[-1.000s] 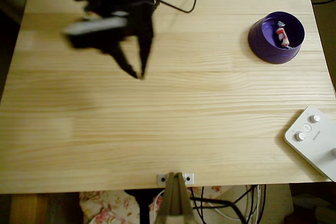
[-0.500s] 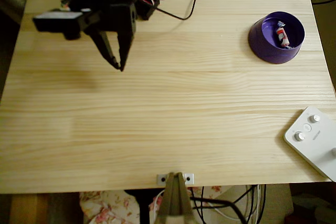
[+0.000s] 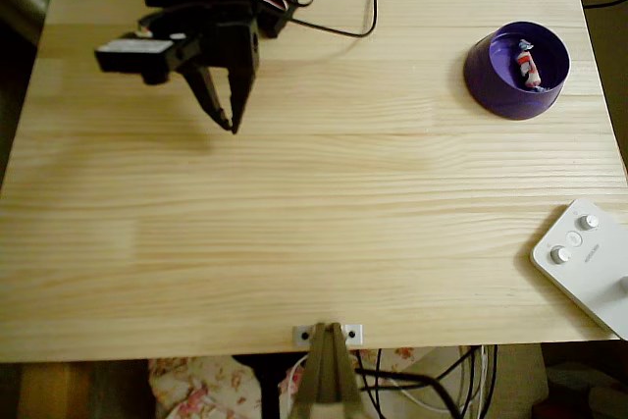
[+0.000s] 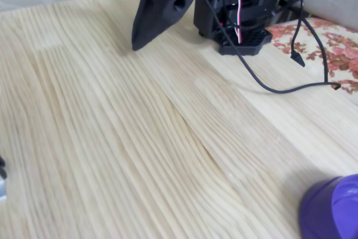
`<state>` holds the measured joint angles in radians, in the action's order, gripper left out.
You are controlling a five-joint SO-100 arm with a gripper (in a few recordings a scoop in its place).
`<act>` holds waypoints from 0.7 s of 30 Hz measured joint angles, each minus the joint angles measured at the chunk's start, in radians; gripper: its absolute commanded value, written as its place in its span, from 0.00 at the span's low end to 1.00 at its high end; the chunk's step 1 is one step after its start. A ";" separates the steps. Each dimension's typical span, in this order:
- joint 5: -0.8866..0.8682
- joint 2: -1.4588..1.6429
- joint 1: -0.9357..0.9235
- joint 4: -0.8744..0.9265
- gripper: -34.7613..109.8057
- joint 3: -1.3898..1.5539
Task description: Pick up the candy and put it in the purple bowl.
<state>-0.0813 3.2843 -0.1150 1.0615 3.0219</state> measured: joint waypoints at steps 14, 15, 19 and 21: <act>0.011 0.000 0.000 0.000 0.27 0.000; 0.011 0.000 0.000 0.000 0.27 0.000; 0.011 0.000 0.000 0.000 0.27 0.000; 0.011 0.000 0.000 0.000 0.27 0.000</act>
<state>-0.0706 3.2843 -0.1150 1.0615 3.0219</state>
